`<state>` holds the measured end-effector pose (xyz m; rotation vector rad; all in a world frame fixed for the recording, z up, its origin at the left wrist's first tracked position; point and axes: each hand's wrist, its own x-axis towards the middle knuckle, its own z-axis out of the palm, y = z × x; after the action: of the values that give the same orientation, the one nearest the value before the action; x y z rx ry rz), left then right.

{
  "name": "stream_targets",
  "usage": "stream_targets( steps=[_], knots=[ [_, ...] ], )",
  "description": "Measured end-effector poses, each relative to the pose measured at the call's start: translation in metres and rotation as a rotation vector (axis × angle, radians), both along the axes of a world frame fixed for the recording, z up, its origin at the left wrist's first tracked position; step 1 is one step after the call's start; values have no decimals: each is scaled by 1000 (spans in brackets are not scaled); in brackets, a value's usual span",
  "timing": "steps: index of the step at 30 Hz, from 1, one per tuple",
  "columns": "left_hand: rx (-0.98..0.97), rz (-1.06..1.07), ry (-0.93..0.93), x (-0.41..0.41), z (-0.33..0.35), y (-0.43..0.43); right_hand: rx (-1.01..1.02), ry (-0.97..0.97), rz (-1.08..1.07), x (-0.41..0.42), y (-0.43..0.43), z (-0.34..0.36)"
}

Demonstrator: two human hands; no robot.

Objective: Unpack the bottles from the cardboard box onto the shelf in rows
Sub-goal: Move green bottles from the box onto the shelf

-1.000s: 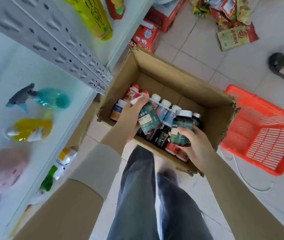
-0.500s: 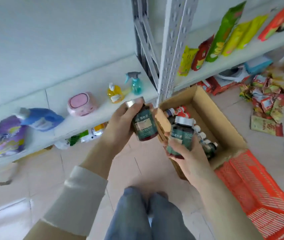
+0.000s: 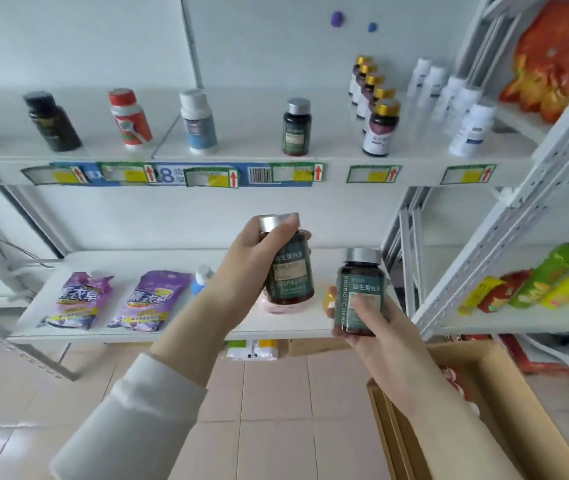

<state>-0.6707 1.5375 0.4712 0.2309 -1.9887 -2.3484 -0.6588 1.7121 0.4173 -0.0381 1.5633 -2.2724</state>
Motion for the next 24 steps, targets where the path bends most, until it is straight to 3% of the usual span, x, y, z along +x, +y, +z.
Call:
stream_targets(
  steps=[4,8,17,24],
  knots=[
    [45,36,6,-4,20,-30,-10,13,4,-15,-34,24],
    [81,28,27,-27,40,-50,131,137,18,-41,-48,47],
    [-228,-47,232,-138,118,-71,261,413,36,-154,-41,116],
    [-441,-55,234,-246,156,-98,427,542,97,-259,-55,181]
  ],
)
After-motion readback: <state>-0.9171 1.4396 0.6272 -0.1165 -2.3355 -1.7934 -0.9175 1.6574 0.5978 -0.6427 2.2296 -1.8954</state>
